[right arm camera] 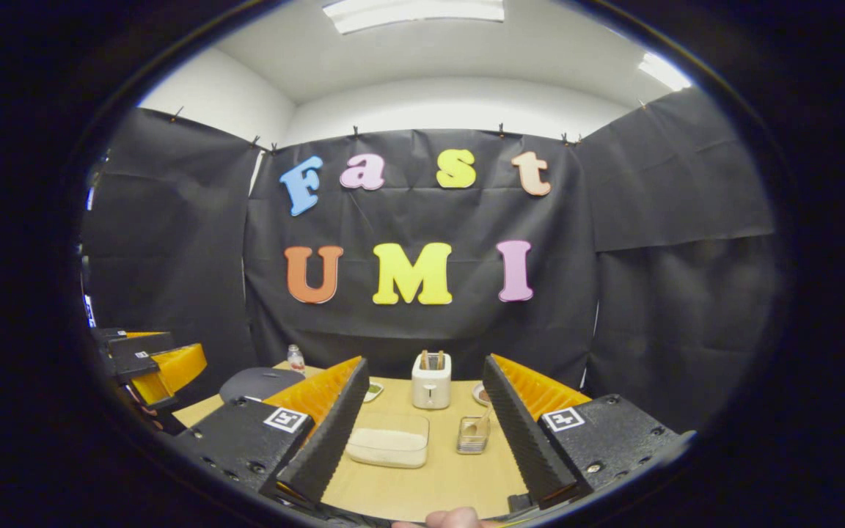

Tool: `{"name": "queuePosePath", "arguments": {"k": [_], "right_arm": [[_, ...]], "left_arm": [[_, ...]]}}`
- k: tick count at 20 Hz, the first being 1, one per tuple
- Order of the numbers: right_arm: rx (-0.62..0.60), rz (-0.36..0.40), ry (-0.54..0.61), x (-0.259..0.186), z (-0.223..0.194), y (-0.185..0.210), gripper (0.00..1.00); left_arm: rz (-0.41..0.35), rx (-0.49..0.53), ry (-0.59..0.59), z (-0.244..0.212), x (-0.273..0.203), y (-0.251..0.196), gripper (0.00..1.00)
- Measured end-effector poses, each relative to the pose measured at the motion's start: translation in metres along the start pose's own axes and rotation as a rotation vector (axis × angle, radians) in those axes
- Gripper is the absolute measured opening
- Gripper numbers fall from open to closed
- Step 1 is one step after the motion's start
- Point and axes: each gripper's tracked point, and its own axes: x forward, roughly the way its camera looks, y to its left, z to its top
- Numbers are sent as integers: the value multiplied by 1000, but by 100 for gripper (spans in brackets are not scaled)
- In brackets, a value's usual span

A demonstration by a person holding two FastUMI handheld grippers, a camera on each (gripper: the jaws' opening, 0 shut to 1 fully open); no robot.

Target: Close the left gripper, press the button to open the rice cooker; take a wooden spoon from the chopstick holder with the right hand, scoop a spoonful of rice and pour it into the rice cooker, then put the wooden spoon back into the chopstick holder.

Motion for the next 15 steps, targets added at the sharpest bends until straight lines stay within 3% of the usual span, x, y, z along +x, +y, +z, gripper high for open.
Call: {"name": "queuePosePath", "arguments": {"k": [13,14,15], "right_arm": [[-6,3,14,10,-12,-4,99],[-4,2,20,11,-14,-5,100],[0,1,24,12,-14,-5,100]], "left_arm": [[25,-1,-16,0,10,3,94],[25,-2,-13,-2,10,3,84],[28,-1,-10,-3,12,5,94]]}}
